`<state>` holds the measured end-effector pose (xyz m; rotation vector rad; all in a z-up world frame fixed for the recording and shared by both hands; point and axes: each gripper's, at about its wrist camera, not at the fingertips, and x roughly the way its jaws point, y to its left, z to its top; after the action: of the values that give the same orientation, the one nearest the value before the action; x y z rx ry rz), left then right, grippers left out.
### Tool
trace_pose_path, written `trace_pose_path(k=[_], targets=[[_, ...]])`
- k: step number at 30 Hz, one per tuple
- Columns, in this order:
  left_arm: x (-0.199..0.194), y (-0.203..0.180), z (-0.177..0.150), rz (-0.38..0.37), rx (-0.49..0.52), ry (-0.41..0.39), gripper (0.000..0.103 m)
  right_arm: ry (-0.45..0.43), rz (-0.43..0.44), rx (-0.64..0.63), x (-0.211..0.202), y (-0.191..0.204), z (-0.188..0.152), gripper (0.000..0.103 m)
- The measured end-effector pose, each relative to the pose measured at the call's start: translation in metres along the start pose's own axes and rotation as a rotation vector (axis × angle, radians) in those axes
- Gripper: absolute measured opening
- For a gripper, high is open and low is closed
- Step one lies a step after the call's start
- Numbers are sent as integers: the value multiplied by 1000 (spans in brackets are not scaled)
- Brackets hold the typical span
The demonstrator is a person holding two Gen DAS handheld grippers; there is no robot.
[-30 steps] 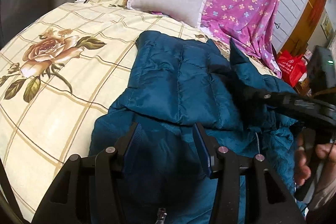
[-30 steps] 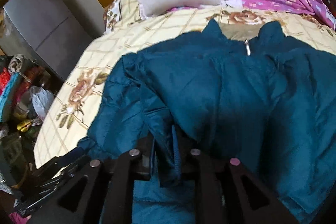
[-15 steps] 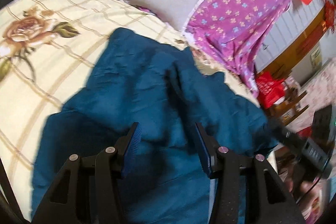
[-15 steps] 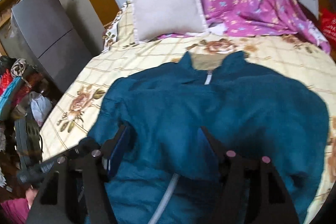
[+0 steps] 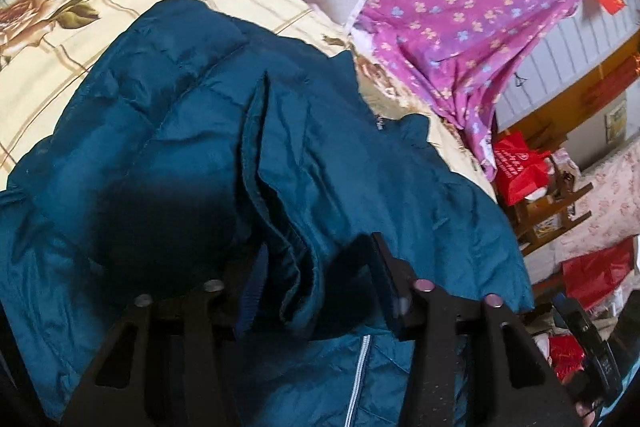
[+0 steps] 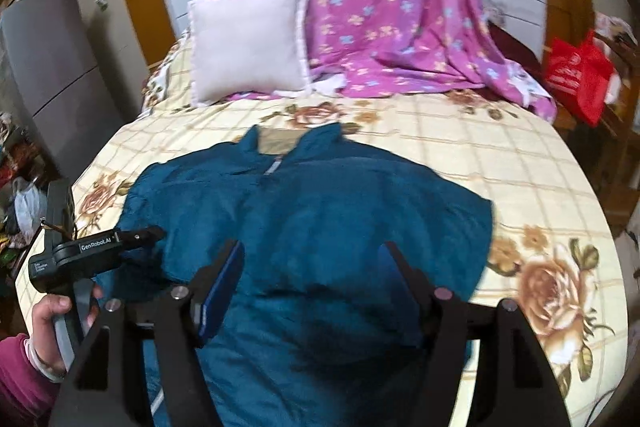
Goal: Fold large clothes
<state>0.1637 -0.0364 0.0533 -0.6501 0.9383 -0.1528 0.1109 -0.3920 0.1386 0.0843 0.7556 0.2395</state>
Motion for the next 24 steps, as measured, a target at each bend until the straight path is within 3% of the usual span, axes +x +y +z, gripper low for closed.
trace_pose_path(k=[1,3,9,13,21,24], targets=[[-1,-1,1,19,14,3,7,-5,-13,14,-4,-8,-1,72],[-6,-2,5,32,43,-4,0,-17,-36,41,-10,-20,-2,72],[-48,3,39,10,96,-110,0,-61,-95,118,-14,-42,4,72],[-57,14,52,64,140,-150,0,-50,-99,132,10,-34,7,72],[-19,55,48,138,92,-72,0,135,-158,91,117,5,-17,72],[-17,56,49,138,98,-72,0,125,-225,73,140,14,-28,78]])
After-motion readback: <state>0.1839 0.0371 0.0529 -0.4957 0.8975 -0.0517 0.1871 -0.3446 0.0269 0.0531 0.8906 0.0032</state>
